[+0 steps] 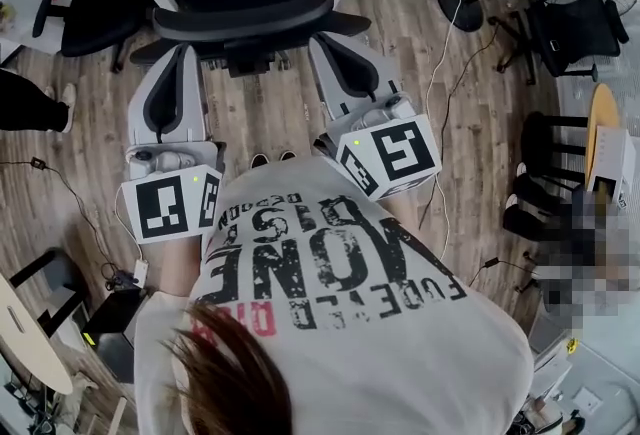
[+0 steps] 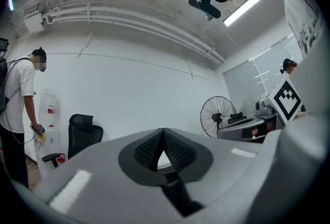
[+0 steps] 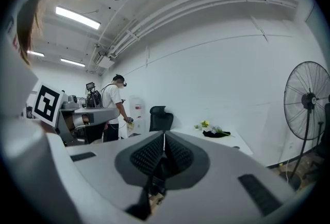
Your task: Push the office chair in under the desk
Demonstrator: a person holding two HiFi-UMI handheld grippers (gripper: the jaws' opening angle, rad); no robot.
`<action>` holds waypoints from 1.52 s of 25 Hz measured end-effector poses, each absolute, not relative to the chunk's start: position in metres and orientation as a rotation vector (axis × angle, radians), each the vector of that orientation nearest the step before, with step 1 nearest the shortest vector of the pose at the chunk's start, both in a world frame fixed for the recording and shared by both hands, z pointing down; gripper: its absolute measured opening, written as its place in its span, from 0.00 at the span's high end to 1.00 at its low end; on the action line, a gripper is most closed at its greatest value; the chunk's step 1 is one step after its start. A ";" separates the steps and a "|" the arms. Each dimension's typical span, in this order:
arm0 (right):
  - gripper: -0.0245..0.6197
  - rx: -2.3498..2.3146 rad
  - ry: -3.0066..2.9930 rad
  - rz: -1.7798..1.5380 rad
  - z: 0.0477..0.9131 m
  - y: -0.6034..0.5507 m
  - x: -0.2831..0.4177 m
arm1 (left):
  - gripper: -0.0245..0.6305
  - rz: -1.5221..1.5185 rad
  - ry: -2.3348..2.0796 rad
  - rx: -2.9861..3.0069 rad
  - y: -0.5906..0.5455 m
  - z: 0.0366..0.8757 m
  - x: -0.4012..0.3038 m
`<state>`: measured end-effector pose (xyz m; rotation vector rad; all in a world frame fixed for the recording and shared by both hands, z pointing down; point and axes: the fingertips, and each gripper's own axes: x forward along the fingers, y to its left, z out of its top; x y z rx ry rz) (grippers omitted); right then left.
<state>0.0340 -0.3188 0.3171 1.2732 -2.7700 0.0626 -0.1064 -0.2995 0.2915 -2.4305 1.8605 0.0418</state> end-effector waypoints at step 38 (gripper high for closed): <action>0.93 1.295 -2.793 0.082 0.334 -0.286 0.006 | 0.94 0.035 1.816 -2.479 -0.273 0.317 -0.095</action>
